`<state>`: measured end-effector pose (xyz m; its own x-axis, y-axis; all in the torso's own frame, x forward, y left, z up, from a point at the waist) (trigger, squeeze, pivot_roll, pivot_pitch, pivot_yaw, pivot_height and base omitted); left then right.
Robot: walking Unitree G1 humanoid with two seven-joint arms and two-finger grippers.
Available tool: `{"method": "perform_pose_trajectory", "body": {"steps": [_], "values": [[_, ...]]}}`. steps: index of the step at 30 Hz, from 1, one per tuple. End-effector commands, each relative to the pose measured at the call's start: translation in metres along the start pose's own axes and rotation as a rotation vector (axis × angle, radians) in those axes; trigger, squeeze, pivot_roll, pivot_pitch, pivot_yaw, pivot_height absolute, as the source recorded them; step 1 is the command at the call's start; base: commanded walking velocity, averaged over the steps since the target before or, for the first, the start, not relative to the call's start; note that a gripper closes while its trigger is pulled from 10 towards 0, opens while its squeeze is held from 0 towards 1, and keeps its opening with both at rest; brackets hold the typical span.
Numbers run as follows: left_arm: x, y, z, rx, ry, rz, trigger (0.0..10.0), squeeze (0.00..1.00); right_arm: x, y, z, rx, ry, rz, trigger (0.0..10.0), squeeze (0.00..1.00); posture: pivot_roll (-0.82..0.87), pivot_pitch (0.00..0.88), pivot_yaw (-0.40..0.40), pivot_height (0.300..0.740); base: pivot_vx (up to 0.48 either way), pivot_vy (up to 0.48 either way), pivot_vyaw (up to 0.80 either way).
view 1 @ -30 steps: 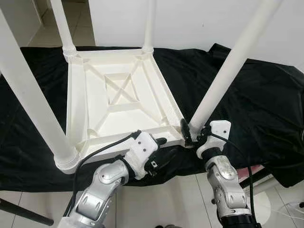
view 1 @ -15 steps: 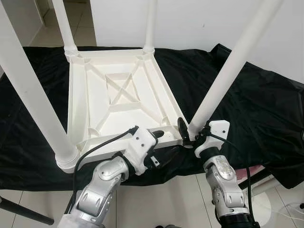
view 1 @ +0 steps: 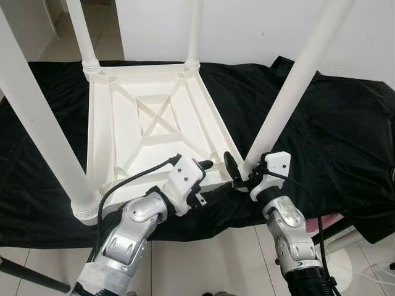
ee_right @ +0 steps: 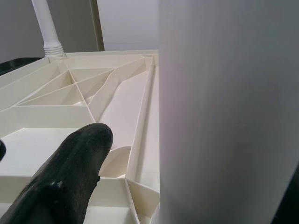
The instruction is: Building children table
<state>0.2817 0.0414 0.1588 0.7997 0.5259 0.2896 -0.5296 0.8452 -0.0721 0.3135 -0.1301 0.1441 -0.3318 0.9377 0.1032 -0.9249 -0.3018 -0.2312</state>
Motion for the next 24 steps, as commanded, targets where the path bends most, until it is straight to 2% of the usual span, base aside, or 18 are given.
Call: {"method": "perform_pose_trajectory", "body": {"steps": [1, 4, 8, 13, 20, 24], "values": [[0.003, 0.0, -0.002, 0.009, -0.009, 0.032, 10.0, 0.0, 0.003, -0.001, -0.002, 0.004, 0.008, 0.019, 10.0, 0.0, -0.06, 0.071, -0.031, 0.74, 0.0, 0.0, 0.0], [0.005, 0.0, -0.004, 0.016, -0.027, 0.041, 10.0, 0.0, 0.0, -0.002, -0.001, 0.0, 0.017, 0.018, 10.0, 0.0, -0.07, 0.071, -0.015, 0.74, 0.0, 0.0, 0.0], [0.008, 0.001, -0.007, 0.021, -0.008, 0.049, 10.0, 0.0, -0.007, -0.003, 0.001, -0.007, 0.042, 0.017, 10.0, 0.0, -0.09, 0.071, 0.012, 0.74, 0.0, 0.0, 0.0], [0.006, -0.003, -0.006, 0.015, -0.013, 0.024, 10.0, 0.0, -0.01, -0.005, 0.002, -0.012, 0.062, 0.032, 10.0, 0.0, -0.09, 0.066, 0.035, 0.74, 0.0, 0.0, 0.0], [0.003, -0.005, -0.003, 0.015, -0.039, -0.008, 10.0, 0.0, -0.012, -0.002, 0.001, 0.008, 0.073, 0.066, 10.0, 0.0, -0.07, 0.064, 0.021, 0.74, 0.0, 0.0, 0.0], [0.006, -0.005, -0.002, 0.008, -0.044, 0.019, 10.0, 0.0, -0.01, -0.002, 0.001, 0.036, 0.092, 0.161, 10.0, 0.0, -0.05, 0.062, -0.004, 0.74, 0.0, 0.0, 0.0]]}}
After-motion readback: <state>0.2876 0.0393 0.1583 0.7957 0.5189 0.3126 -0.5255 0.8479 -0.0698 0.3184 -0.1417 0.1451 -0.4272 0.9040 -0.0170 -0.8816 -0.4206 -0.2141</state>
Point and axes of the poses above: a point about 5 cm out from each wrist's last joint towards the gripper, its own y axis pointing back from the gripper into the wrist, its own z axis along the axis of the wrist's last joint, x = y × z, the point moved 2 cm from there along -y, pointing out of the wrist towards the gripper, and after that the axes turned 5 degrees about -y, right-handed, at the moved point
